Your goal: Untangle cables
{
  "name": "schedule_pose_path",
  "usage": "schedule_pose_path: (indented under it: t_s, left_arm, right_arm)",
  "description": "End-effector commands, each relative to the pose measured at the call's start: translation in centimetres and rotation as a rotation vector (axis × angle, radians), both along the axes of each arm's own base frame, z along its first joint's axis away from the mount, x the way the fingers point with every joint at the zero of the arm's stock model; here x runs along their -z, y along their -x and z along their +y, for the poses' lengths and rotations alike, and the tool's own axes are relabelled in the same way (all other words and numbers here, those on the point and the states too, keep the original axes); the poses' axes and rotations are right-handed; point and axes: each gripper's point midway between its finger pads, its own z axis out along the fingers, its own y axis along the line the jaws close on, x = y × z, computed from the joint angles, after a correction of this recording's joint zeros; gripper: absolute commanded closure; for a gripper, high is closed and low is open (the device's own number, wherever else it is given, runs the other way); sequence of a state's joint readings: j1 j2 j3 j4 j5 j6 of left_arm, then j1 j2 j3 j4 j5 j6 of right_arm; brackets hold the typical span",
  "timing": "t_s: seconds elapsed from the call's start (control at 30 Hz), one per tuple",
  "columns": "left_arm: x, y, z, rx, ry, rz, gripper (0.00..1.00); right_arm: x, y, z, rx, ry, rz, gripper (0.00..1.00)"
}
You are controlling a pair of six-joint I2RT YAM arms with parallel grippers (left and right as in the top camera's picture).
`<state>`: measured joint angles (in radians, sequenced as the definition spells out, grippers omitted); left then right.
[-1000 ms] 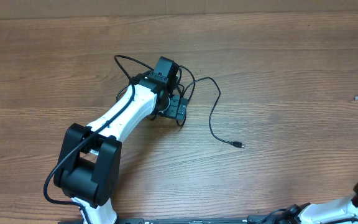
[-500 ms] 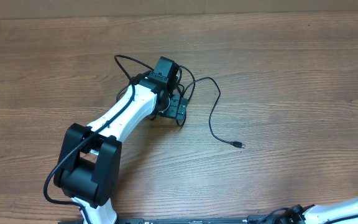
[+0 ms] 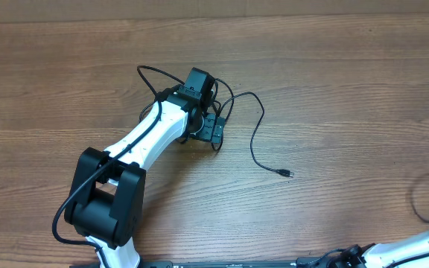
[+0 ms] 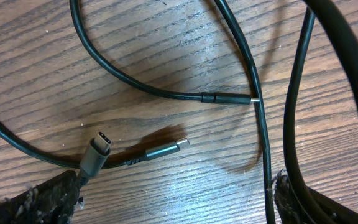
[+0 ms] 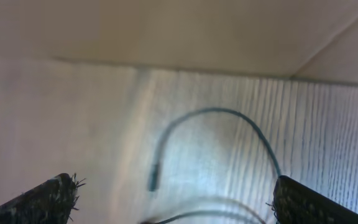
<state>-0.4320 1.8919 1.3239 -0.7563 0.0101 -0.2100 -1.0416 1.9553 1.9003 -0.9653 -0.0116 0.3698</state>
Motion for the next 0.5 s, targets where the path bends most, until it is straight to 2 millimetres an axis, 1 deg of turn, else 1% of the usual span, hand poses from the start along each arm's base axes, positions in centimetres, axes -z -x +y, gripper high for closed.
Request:
schedule_pose_path:
  t_s: [0.0, 0.03, 0.07, 0.1, 0.13, 0.17, 0.23, 0.3, 0.4, 0.47]
  left_arm:
    - [-0.2, -0.3, 0.1, 0.001, -0.010, -0.013, 0.01]
    - [-0.2, -0.3, 0.1, 0.001, -0.010, -0.013, 0.01]
    - [-0.2, -0.3, 0.1, 0.001, -0.010, -0.013, 0.01]
    - [-0.2, -0.3, 0.1, 0.001, -0.010, -0.012, 0.00]
    - [-0.2, -0.3, 0.1, 0.001, -0.010, -0.013, 0.01]
    - [-0.2, -0.3, 0.1, 0.001, -0.010, -0.013, 0.00]
    - [-0.2, -0.3, 0.1, 0.001, -0.010, -0.012, 0.00]
    - [-0.2, -0.3, 0.1, 0.001, -0.010, -0.012, 0.00]
    - [-0.2, -0.3, 0.1, 0.001, -0.010, -0.012, 0.00]
    - [-0.2, -0.3, 0.1, 0.001, -0.010, -0.013, 0.01]
  right_arm:
    - [-10.2, -1.7, 2.7, -0.018, 0.169, -0.150, 0.00]
    - [-11.7, -2.4, 4.0, -0.054, 0.183, -0.183, 0.00]
    - [-13.3, -3.4, 5.8, -0.102, 0.194, -0.222, 0.00]
    - [-15.1, -4.3, 8.1, -0.158, 0.205, -0.262, 0.00]
    - [-16.1, -4.8, 9.6, -0.191, 0.211, -0.280, 0.00]
    - [-17.3, -5.3, 11.5, -0.227, 0.222, -0.298, 0.00]
    - [-19.6, -6.0, 15.7, -0.308, 0.240, -0.330, 0.00]
    - [-21.4, -6.3, 20.1, -0.399, 0.255, -0.355, 0.00]
    - [-23.8, -5.8, 27.3, -0.547, 0.258, -0.400, 0.00]
    - [-24.5, -5.0, 31.2, -0.634, 0.246, -0.418, 0.00]
